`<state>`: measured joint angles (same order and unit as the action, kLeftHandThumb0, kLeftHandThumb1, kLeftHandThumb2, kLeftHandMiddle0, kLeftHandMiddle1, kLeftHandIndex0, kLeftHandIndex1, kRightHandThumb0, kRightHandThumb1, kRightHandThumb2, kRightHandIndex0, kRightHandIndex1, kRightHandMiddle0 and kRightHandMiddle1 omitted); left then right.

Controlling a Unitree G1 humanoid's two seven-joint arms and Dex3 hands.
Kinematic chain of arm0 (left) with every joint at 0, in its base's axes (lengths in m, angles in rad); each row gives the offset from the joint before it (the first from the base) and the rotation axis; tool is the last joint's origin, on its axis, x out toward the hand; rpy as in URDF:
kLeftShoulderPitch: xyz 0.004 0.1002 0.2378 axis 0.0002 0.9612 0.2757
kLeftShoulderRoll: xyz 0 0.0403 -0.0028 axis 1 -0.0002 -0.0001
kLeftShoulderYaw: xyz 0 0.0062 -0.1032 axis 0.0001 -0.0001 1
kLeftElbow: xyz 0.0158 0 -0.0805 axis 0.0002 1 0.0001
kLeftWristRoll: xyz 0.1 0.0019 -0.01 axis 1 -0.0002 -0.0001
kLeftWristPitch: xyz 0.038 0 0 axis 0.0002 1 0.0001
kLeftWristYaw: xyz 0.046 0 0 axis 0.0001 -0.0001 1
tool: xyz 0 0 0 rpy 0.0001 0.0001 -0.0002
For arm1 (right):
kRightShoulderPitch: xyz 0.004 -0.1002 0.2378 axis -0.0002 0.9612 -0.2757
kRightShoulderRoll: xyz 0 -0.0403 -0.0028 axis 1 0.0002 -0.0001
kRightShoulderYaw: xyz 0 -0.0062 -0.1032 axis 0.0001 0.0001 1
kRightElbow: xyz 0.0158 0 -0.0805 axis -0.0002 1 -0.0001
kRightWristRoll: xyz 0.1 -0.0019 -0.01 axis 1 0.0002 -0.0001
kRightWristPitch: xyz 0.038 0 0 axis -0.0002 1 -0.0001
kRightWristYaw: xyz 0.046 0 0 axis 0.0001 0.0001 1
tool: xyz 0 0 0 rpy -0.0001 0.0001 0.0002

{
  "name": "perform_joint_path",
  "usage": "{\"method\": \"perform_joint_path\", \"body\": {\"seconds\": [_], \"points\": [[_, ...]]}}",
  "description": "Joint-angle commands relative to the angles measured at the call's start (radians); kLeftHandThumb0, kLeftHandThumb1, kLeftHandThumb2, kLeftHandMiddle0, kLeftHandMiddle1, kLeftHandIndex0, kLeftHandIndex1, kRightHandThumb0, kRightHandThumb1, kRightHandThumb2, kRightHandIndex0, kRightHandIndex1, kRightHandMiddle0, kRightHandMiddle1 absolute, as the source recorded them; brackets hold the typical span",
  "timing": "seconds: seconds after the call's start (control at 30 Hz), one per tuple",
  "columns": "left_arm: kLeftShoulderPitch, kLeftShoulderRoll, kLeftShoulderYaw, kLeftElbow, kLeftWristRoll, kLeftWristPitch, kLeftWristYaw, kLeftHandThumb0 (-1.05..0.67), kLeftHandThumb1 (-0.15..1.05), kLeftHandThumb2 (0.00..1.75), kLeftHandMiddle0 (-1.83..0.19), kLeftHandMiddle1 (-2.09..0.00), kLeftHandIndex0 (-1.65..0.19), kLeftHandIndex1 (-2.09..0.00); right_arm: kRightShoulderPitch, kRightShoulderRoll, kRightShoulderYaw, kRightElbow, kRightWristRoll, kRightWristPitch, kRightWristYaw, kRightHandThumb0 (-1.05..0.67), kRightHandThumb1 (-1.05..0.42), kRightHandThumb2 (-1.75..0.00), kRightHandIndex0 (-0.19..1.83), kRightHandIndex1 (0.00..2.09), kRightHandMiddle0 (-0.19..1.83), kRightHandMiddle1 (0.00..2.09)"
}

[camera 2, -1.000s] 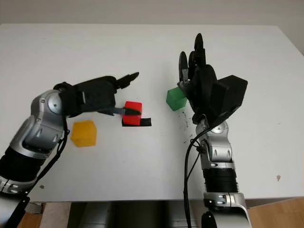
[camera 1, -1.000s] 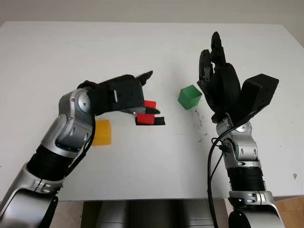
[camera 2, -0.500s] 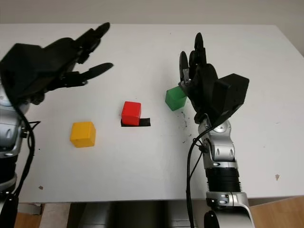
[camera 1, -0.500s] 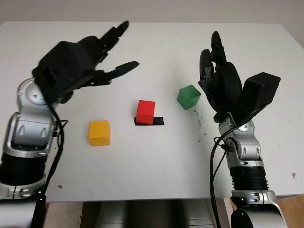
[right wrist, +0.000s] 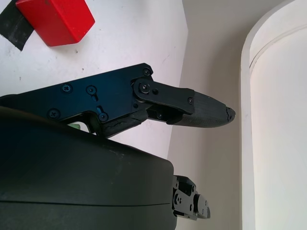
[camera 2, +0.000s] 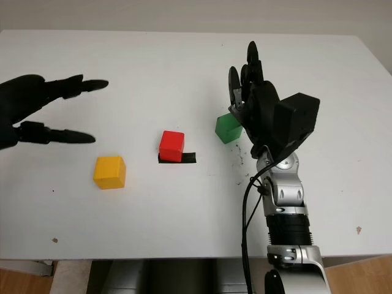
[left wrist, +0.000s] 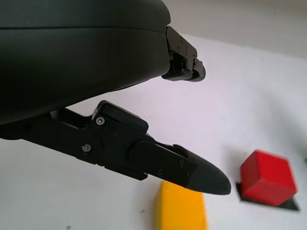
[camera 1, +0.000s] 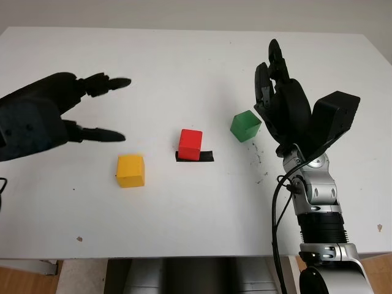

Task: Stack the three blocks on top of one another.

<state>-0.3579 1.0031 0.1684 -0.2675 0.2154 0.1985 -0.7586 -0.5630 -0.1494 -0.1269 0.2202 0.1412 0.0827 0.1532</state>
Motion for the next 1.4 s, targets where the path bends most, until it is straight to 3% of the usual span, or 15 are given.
{"method": "perform_joint_path", "body": {"seconds": [0.0, 0.4, 0.93, 1.37], "points": [[0.025, 0.041, 0.009, 0.002, 0.009, -0.034, -0.013, -0.79, 0.97, 0.05, 0.13, -0.04, -0.25, -0.08, -0.011, -0.01, 0.004, -0.013, -0.001, -0.004, 0.007, -0.64, -1.05, -0.63, -0.19, 0.0, -0.19, 0.0], [0.195, 0.036, 0.015, -0.066, 0.091, -0.132, 0.045, -0.92, 1.03, 0.07, 0.19, -0.01, -0.15, -0.03, -0.006, -0.012, -0.008, -0.036, 0.007, 0.035, 0.002, -0.64, -1.05, -0.62, -0.19, 0.0, -0.19, 0.0], [0.269, -0.08, -0.072, -0.128, 0.348, -0.201, 0.242, -0.86, 1.05, 0.11, 0.19, -0.01, -0.16, -0.06, 0.003, -0.012, -0.006, -0.058, 0.01, 0.052, 0.002, -0.65, -1.05, -0.61, -0.19, 0.0, -0.19, 0.0], [0.29, -0.111, -0.089, -0.119, 0.422, -0.22, 0.262, -0.84, 1.05, 0.11, 0.13, -0.06, -0.28, -0.14, 0.013, -0.008, -0.004, -0.075, 0.009, 0.064, -0.006, -0.65, -1.05, -0.62, -0.19, 0.0, -0.19, 0.0]]}}
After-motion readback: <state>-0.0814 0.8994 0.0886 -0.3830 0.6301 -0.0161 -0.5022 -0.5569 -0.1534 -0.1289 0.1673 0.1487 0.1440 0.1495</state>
